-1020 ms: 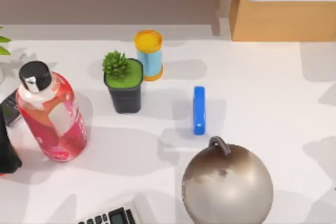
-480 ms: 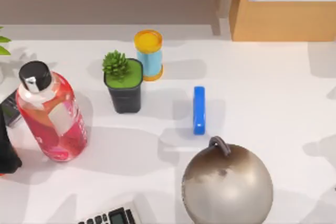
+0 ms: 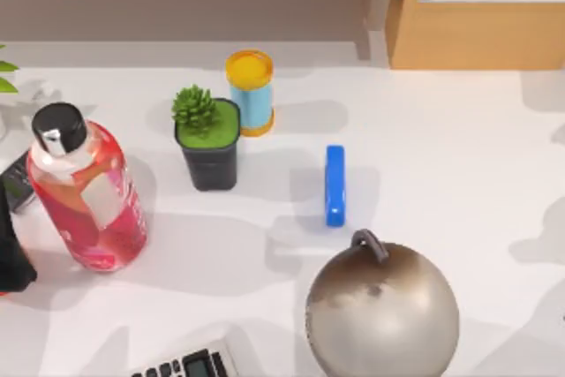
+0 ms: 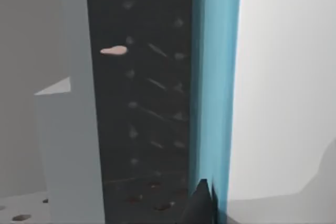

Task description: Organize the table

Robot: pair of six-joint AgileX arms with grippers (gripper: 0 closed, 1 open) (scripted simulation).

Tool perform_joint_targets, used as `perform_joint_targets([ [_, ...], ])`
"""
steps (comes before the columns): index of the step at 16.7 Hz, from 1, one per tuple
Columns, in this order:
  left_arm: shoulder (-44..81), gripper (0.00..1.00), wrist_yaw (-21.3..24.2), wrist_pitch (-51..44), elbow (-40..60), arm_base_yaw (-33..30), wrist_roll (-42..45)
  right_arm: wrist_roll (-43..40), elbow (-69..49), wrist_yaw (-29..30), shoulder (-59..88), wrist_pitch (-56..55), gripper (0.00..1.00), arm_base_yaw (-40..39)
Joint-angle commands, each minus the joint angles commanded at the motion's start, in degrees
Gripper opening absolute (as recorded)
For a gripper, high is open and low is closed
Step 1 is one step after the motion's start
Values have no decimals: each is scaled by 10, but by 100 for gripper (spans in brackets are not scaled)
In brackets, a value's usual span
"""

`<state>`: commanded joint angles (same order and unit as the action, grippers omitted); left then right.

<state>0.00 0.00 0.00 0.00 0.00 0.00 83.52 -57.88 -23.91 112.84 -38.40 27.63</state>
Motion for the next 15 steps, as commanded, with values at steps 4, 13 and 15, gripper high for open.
perform_joint_targets([
  [4, 0, 100, 0, 0, 0, 0, 0, 0, 0, 0, 0, 0, 15, 0],
  [13, 0, 100, 0, 0, 0, 0, 0, 0, 0, 0, 0, 0, 83, 0],
  [15, 0, 100, 0, 0, 0, 0, 0, 0, 0, 0, 0, 0, 98, 0],
])
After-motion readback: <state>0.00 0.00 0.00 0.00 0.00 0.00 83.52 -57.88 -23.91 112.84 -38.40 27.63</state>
